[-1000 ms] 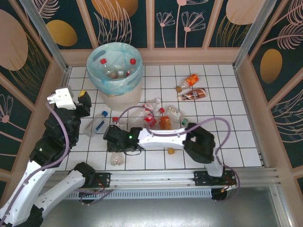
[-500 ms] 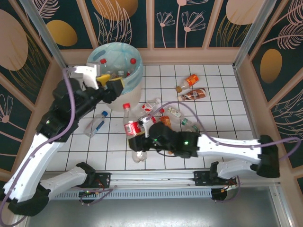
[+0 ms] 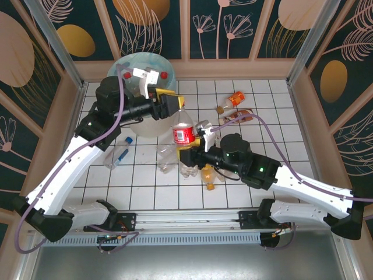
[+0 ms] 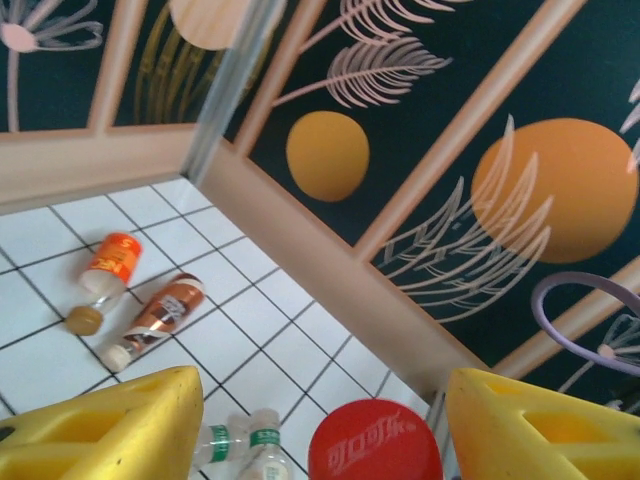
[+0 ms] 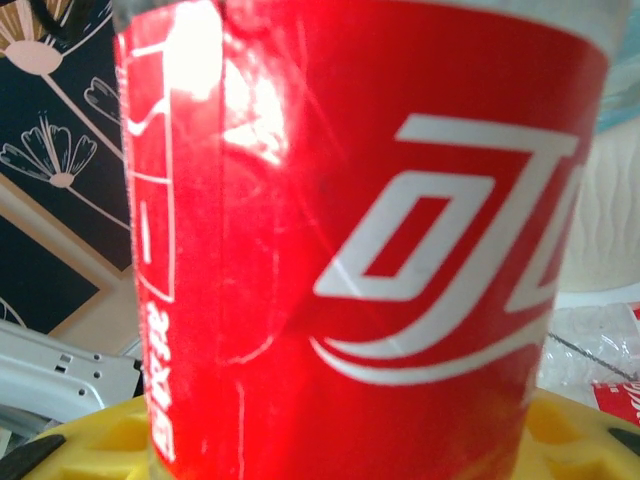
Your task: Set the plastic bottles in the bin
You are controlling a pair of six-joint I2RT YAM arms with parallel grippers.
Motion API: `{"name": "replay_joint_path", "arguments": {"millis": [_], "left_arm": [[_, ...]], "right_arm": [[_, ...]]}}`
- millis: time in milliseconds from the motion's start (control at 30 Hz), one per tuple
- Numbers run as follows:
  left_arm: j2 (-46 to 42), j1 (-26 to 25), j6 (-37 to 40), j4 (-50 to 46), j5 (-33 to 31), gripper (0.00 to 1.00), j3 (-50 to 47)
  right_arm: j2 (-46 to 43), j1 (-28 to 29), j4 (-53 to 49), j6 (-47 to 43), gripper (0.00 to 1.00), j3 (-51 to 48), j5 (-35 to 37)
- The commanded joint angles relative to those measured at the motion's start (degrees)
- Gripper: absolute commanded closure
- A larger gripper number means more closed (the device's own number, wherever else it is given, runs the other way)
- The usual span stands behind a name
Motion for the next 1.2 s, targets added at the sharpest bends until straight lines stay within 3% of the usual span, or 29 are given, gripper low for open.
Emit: {"name": "replay_joint_path", "arguments": {"millis": [0,133,233,433,567,600,700,900,1000,1100,1167], "left_arm": [[0.99,-0.25,-1.78,2.79,4.9,0.33,1.45],[1.41,-0.29,-2.05,2.35,6.31,0.36,1.09],[1.81,-0.28,-1.95,1.52,7.64,0.44,1.0],[0.84,-0.27,-1.01,1.35,5.9,0.78,0.44],[-0.03,-0.21,-0.66,1.87,1.54,0.93,1.22],[-0.2,-0.26,-0.2,1.62,-0.43,1.0,1.88],[-0.81,-0.22,1.55,0.21,-10.11,1.0,5.18],[0.84,-0.26,9.39,-2.51,-38.28,1.0,19.38],[4.05,-0.2,14.47,-3.18,-53.44,1.0,25.7],[7.44,2.11,18.0,-1.12,-58.88,1.0,29.06],[10.22,5.69,16.86,-2.21,-56.89,1.0,31.86]], "right_arm": [[0.18,-1.36,2.86,-2.29,0.61,0.78,-3.53],[0.06,-1.95,4.44,-1.88,0.61,0.43,-4.91],[0.2,-2.13,4.75,-1.97,0.61,0.47,-5.42],[0.58,-2.49,4.23,-1.58,0.6,0.33,-5.43],[0.68,-2.49,4.12,-0.86,0.4,1.11,-1.65],[0.79,-2.49,3.72,-0.51,0.34,1.5,0.76],[1.25,-2.48,2.63,-0.16,0.22,3.65,8.72],[2.48,-2.49,6.2,-1.71,0.18,6.45,16.37],[3.65,-2.49,10.19,-2.67,0.18,6.07,16.92],[5.81,-2.49,12.14,-2.11,0.18,7.47,15.63],[7.33,-2.44,12.91,-1.71,0.19,8.77,14.83]]}}
